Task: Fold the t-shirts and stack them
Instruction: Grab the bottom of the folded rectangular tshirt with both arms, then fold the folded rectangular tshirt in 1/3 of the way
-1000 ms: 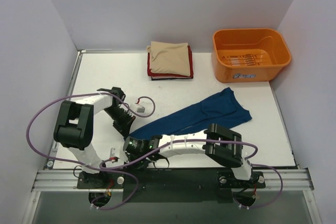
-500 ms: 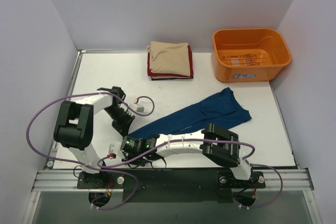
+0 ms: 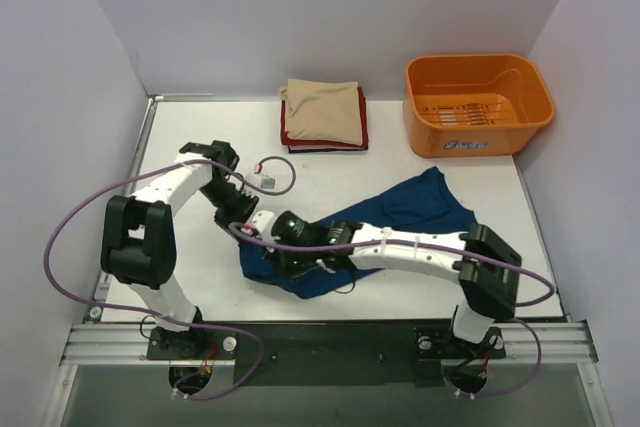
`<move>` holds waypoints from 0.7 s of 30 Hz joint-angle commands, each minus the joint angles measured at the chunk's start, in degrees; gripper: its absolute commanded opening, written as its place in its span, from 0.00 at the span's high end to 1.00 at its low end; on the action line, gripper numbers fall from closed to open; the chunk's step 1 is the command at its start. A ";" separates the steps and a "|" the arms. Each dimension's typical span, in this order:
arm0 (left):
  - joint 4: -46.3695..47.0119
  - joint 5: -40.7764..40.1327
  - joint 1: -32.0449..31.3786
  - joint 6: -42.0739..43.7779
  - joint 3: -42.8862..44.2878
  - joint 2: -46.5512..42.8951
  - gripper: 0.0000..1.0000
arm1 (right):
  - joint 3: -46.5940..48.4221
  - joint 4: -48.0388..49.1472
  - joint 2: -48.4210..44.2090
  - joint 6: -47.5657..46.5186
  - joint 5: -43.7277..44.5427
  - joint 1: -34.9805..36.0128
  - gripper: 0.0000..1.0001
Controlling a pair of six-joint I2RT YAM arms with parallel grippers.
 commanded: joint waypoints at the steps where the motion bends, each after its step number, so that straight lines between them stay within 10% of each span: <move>1: -6.71 7.80 -2.98 -4.91 9.64 -0.53 1.00 | -7.30 1.50 -9.98 8.71 0.39 -3.97 1.00; 21: 6.55 14.06 -22.68 -24.69 48.42 29.87 1.00 | -39.39 -3.32 -41.65 26.21 3.48 -36.85 1.00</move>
